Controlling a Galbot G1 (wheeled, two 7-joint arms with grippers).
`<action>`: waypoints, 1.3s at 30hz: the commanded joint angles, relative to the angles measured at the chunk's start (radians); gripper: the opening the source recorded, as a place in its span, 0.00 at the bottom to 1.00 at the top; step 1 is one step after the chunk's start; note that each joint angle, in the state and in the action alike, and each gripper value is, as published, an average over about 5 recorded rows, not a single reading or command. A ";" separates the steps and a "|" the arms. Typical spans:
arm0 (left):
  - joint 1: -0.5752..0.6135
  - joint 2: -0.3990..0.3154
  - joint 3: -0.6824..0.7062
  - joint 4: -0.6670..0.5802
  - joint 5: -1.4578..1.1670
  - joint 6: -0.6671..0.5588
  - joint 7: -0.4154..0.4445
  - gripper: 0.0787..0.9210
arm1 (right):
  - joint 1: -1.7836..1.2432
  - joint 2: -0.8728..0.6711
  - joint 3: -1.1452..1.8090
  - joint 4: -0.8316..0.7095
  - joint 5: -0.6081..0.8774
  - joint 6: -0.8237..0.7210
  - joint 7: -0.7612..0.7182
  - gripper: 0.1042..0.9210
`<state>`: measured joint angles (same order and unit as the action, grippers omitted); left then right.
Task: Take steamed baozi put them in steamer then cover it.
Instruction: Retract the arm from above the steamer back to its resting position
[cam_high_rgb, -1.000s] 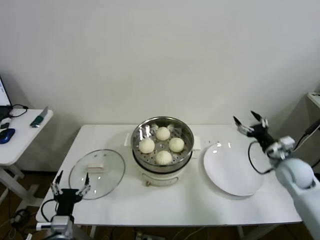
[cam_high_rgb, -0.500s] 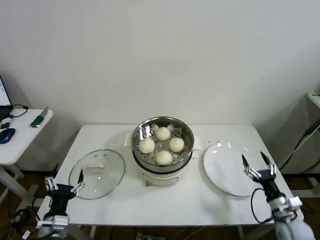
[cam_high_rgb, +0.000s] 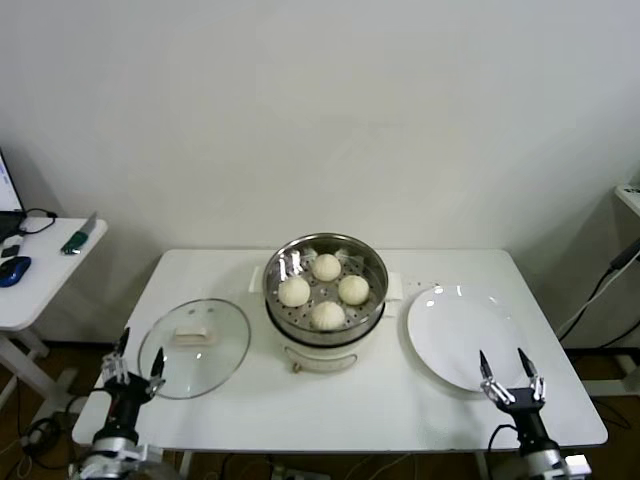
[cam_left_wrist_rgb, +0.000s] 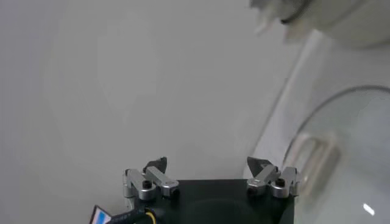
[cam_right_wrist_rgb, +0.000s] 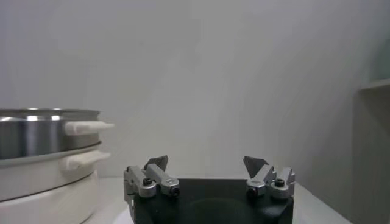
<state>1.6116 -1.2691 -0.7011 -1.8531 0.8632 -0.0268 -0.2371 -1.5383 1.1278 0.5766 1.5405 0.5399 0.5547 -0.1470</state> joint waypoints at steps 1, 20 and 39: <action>-0.098 0.009 0.019 0.227 0.291 -0.019 -0.058 0.88 | -0.036 0.049 -0.001 -0.023 -0.027 0.044 0.004 0.88; -0.293 -0.020 0.108 0.367 0.307 0.010 -0.062 0.88 | -0.045 0.056 0.017 0.007 -0.042 0.018 0.024 0.88; -0.400 -0.037 0.143 0.492 0.374 0.017 -0.076 0.88 | -0.069 0.064 0.048 0.050 -0.040 0.010 0.027 0.88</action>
<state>1.2626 -1.3051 -0.5684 -1.4240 1.2041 -0.0131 -0.3084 -1.6046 1.1887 0.6193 1.5771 0.5009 0.5676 -0.1199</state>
